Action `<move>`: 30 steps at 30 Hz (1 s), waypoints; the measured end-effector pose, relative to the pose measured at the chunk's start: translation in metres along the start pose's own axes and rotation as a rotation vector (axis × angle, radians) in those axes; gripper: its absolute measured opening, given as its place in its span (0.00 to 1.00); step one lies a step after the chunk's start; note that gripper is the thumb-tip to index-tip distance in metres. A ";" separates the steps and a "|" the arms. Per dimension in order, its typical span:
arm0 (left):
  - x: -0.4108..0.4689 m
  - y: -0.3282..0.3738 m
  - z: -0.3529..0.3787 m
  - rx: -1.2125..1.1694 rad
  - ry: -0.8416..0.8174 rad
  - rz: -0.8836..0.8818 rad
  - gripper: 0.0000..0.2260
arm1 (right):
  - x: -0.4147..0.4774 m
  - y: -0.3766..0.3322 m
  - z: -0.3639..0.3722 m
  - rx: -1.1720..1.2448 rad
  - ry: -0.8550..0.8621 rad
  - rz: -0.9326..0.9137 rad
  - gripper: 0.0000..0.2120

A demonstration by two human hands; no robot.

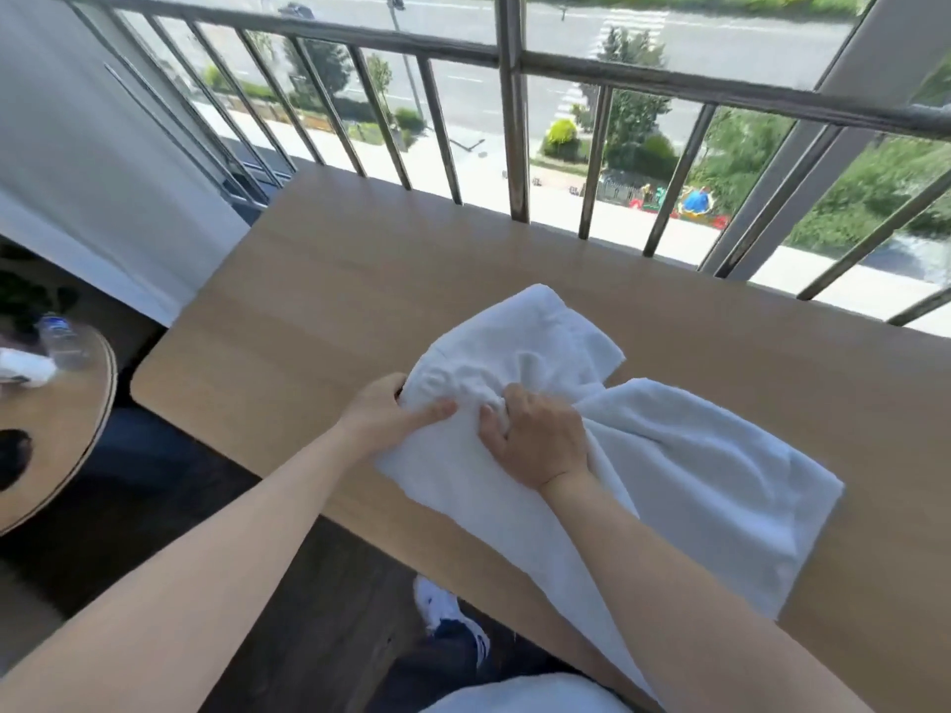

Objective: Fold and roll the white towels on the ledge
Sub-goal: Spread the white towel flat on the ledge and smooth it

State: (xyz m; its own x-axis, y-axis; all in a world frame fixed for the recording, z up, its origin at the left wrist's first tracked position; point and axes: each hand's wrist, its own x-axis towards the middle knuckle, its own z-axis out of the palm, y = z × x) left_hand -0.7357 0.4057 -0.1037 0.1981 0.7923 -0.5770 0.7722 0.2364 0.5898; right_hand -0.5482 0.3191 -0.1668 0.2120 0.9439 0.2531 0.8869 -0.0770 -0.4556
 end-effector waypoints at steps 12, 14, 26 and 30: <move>0.096 0.015 -0.010 -0.458 -0.634 -0.226 0.31 | 0.006 -0.012 0.015 -0.082 -0.185 0.186 0.25; 0.110 0.015 -0.005 -0.449 -0.632 -0.188 0.27 | 0.009 -0.018 0.014 -0.071 -0.172 0.280 0.25; 0.099 0.016 -0.024 -0.328 -0.309 0.243 0.26 | 0.004 -0.022 0.020 -0.196 0.132 0.385 0.19; 0.111 0.004 -0.026 -0.447 -0.525 0.056 0.30 | -0.001 -0.018 0.035 -0.199 0.099 0.437 0.20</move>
State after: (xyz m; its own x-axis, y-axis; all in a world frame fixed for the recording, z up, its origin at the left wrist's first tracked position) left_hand -0.7263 0.5089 -0.1505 0.5836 0.4598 -0.6694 0.4518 0.5011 0.7381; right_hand -0.5789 0.3304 -0.1891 0.6111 0.7754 0.1591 0.7656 -0.5281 -0.3673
